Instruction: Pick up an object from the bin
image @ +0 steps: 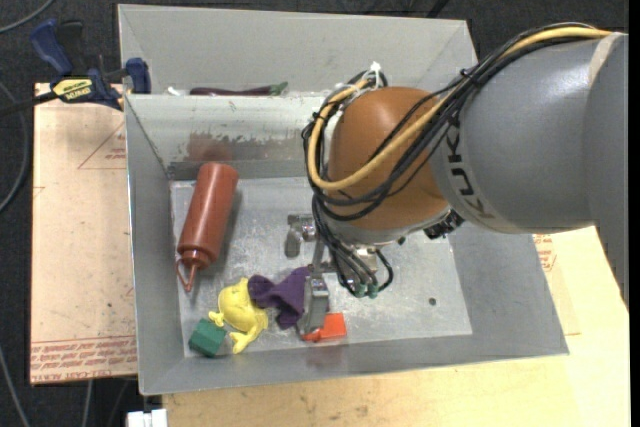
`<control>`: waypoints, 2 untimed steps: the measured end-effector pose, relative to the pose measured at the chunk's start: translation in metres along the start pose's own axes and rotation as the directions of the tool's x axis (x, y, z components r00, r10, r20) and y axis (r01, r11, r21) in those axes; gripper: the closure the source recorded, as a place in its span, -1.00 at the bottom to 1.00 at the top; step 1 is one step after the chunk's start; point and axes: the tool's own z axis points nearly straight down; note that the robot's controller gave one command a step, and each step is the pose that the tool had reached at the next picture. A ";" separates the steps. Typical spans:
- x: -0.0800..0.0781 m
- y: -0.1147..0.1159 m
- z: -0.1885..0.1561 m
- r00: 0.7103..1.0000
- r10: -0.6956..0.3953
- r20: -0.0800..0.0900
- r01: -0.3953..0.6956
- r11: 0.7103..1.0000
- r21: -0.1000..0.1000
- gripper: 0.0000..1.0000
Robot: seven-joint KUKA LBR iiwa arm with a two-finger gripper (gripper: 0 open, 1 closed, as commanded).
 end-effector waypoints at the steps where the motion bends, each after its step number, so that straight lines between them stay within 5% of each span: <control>1: 0.000 0.000 0.000 1.000 0.000 0.000 0.000 1.000 0.000 -1.00; 2: -0.027 0.014 0.108 0.962 -0.272 0.001 0.272 0.962 -0.001 1.00</control>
Offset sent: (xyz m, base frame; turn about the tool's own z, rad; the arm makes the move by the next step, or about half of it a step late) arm 0.0264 0.0133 -0.1076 -0.2770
